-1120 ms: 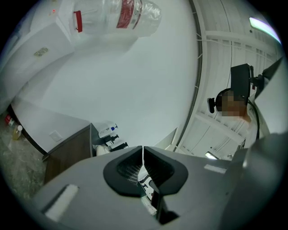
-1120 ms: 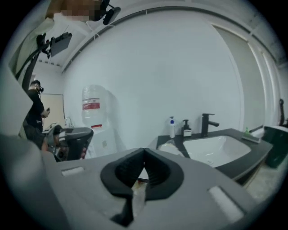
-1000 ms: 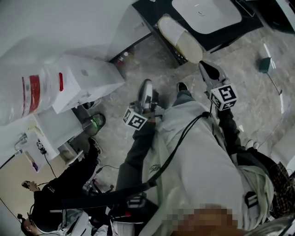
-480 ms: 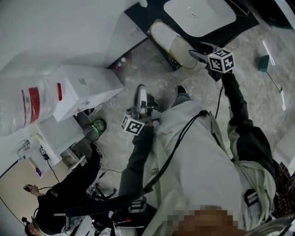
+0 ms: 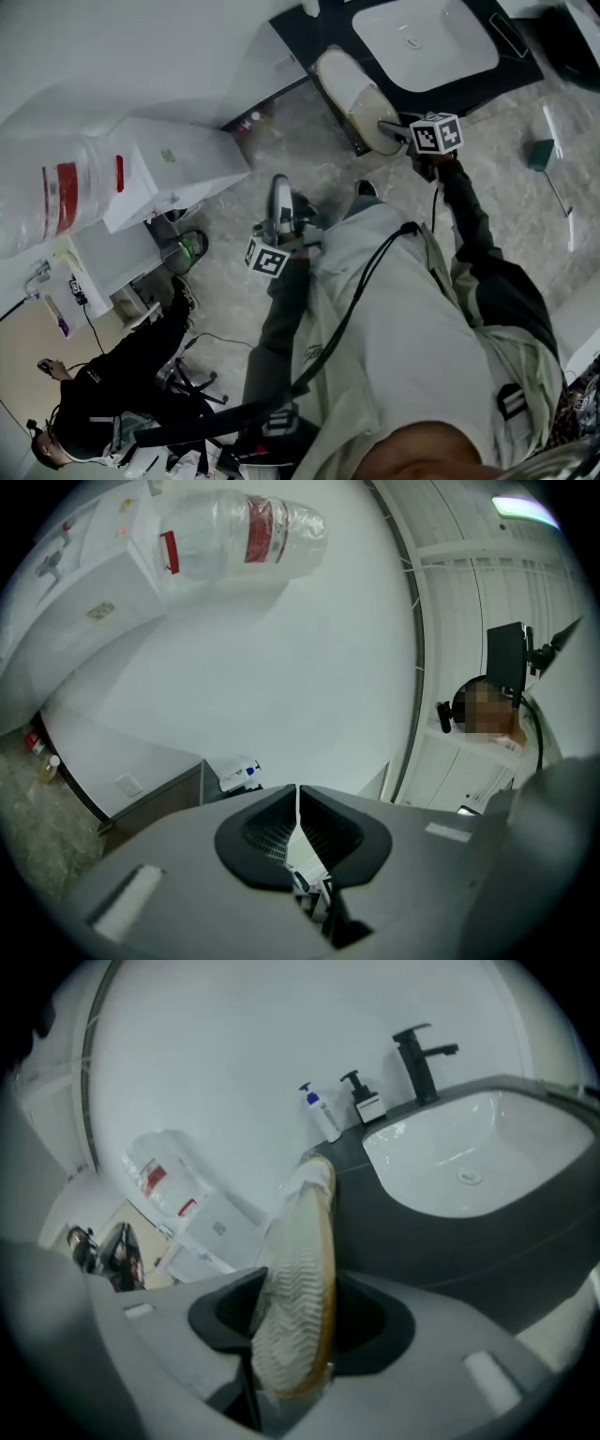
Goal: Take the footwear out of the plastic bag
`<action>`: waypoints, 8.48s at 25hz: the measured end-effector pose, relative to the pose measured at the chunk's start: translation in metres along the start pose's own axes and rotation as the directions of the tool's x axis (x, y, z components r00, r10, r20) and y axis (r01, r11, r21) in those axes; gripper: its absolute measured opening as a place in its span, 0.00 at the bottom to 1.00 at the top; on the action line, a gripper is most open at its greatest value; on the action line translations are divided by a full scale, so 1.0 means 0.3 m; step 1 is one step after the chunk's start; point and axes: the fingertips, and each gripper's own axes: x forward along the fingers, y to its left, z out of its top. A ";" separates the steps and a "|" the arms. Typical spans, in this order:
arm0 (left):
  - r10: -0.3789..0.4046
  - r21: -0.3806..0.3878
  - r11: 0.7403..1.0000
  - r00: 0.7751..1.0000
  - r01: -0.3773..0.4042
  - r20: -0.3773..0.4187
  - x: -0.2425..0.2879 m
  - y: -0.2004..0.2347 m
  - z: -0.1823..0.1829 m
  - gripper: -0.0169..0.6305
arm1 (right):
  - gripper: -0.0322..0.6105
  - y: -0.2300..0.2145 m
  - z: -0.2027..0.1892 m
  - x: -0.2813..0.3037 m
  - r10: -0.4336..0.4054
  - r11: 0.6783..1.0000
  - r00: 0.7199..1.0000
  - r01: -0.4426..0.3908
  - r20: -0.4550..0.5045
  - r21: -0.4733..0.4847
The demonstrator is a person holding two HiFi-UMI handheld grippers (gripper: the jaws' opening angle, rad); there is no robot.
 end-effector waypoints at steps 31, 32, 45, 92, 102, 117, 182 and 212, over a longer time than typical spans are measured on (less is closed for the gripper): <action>-0.418 -0.293 0.858 0.905 0.421 0.076 0.120 -0.204 0.084 0.20 | 0.17 0.862 0.063 -0.414 0.765 0.644 0.614 -0.715 0.197 -0.272; -0.419 -0.307 0.848 0.901 0.432 0.112 0.116 -0.212 0.109 0.19 | 0.18 0.860 0.083 -0.423 0.753 0.658 0.606 -0.691 0.257 -0.298; -0.472 -0.334 0.769 0.837 0.545 0.276 0.057 -0.226 0.322 0.19 | 0.18 0.963 0.150 -0.639 0.762 0.647 0.507 -0.619 0.403 -0.445; -0.293 -0.379 0.793 0.844 0.477 0.450 -0.009 -0.155 0.414 0.22 | 0.12 1.031 0.069 -0.422 0.634 0.737 0.604 -0.661 0.483 -0.140; -0.282 -0.359 0.808 0.841 0.468 0.462 -0.004 -0.121 0.458 0.18 | 0.11 0.977 0.051 -0.526 0.654 0.714 0.552 -0.677 0.517 -0.181; -0.268 -0.319 0.823 0.815 0.471 0.513 -0.022 -0.112 0.507 0.03 | 0.11 0.929 -0.006 -0.711 0.689 0.699 0.529 -0.666 0.496 -0.261; -0.453 -0.369 0.689 0.768 0.624 0.453 0.074 -0.260 0.351 0.23 | 0.12 0.965 0.130 -0.551 0.751 0.601 0.444 -0.766 0.489 -0.226; -0.150 -0.387 0.839 0.846 0.383 0.512 0.041 -0.032 0.383 0.19 | 0.14 0.939 0.144 -0.413 0.432 0.902 0.670 -0.336 0.603 -0.272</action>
